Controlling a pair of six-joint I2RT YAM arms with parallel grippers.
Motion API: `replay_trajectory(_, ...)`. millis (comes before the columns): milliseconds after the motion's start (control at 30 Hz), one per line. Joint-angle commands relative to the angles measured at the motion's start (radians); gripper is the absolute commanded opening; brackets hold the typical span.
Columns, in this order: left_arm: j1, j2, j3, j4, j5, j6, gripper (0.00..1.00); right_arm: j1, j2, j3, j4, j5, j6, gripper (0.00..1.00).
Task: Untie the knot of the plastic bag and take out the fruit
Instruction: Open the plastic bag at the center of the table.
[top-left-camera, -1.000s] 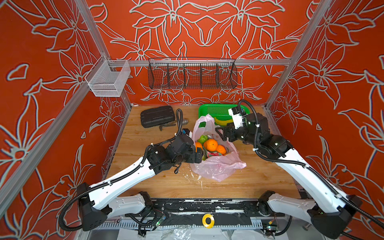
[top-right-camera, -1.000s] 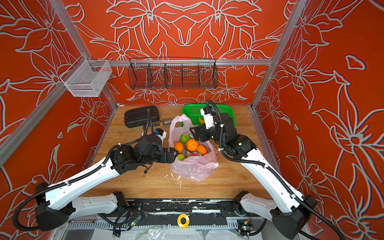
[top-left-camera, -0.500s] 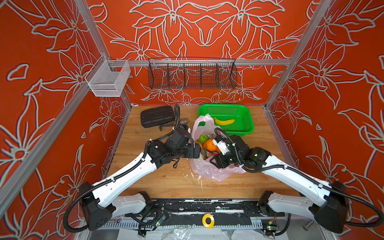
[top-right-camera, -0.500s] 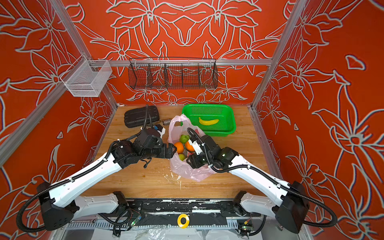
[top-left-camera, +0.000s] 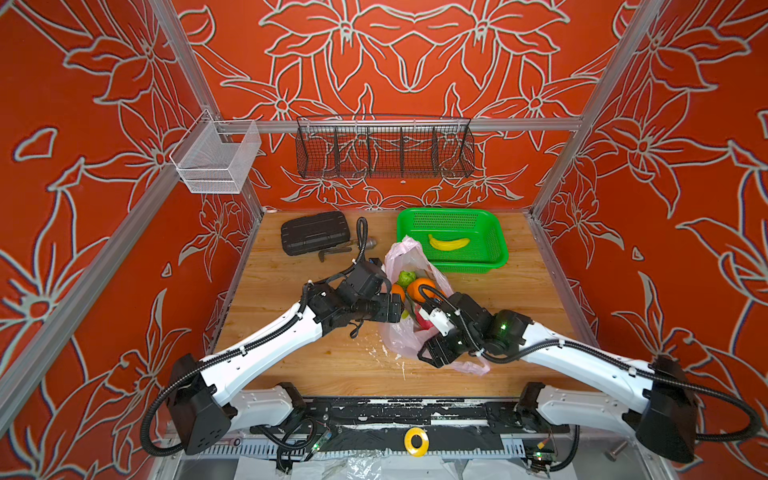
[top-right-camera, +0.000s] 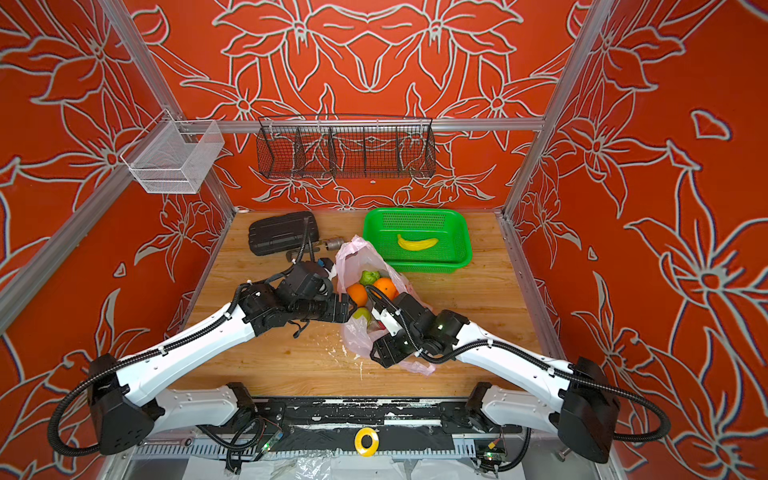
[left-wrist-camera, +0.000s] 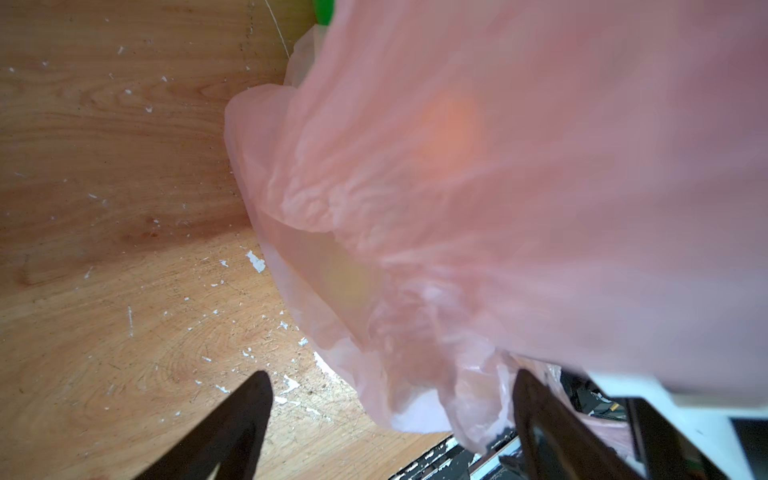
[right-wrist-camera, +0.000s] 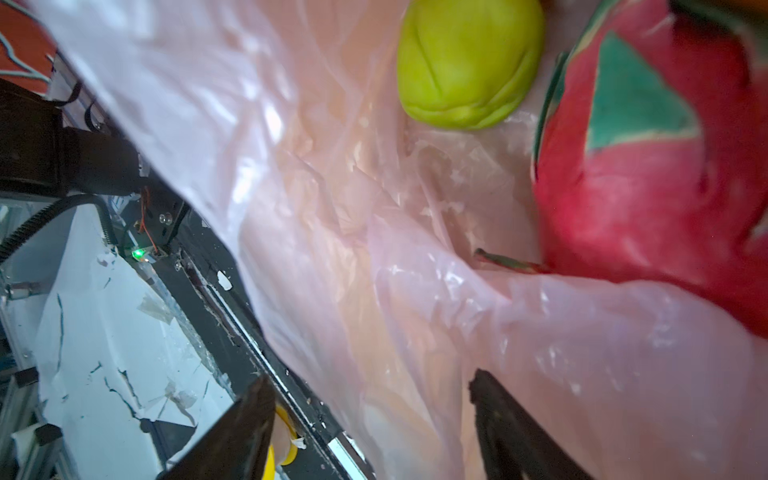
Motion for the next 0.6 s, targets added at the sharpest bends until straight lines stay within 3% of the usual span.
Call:
replay_trajectory(0, 0.008, 0.012, -0.012, 0.01, 0.011, -0.017, 0.89, 0.002, -0.062, 0.056, 0.007, 0.111, 0.023, 0.81)
replay_trajectory(267, 0.01, 0.021, -0.032, 0.033, 0.046, 0.002, 0.76, 0.002, -0.066, 0.129, 0.094, 0.275, 0.102, 0.84)
replay_trajectory(567, 0.011, 0.013, -0.056, 0.047, 0.054, -0.01, 0.76, 0.001, 0.083, 0.177, 0.206, 0.527, 0.271, 0.81)
